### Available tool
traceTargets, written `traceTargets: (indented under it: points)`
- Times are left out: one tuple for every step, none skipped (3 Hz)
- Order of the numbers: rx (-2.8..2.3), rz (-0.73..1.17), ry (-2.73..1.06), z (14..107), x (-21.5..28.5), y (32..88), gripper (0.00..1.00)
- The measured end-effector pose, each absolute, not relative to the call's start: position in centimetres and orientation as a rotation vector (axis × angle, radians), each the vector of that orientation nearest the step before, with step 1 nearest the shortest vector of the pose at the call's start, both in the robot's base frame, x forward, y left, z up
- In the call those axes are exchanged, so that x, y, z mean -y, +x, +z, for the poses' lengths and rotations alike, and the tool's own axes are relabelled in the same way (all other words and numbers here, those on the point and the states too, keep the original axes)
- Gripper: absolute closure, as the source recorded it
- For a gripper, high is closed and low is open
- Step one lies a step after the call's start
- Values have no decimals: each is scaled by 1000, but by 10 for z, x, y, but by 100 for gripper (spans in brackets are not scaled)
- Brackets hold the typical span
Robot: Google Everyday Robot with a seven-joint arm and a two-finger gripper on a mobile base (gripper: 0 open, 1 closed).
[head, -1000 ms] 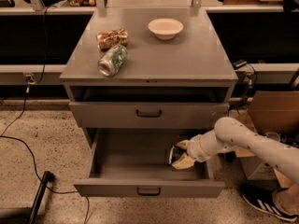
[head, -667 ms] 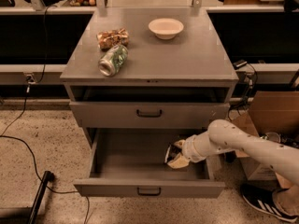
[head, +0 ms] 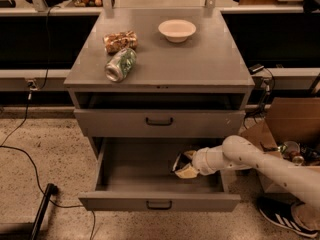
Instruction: Place rxbar chocolate into middle drawer
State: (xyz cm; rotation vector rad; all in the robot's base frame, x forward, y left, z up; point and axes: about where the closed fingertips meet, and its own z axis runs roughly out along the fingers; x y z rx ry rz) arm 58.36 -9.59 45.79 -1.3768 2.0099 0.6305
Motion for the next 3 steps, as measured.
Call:
traceTargets:
  points:
    - [-1960, 668, -1343, 439, 90, 588, 100]
    - [-1936, 687, -1330, 427, 88, 590, 81]
    - [-1921, 760, -1336, 422, 86, 595, 57]
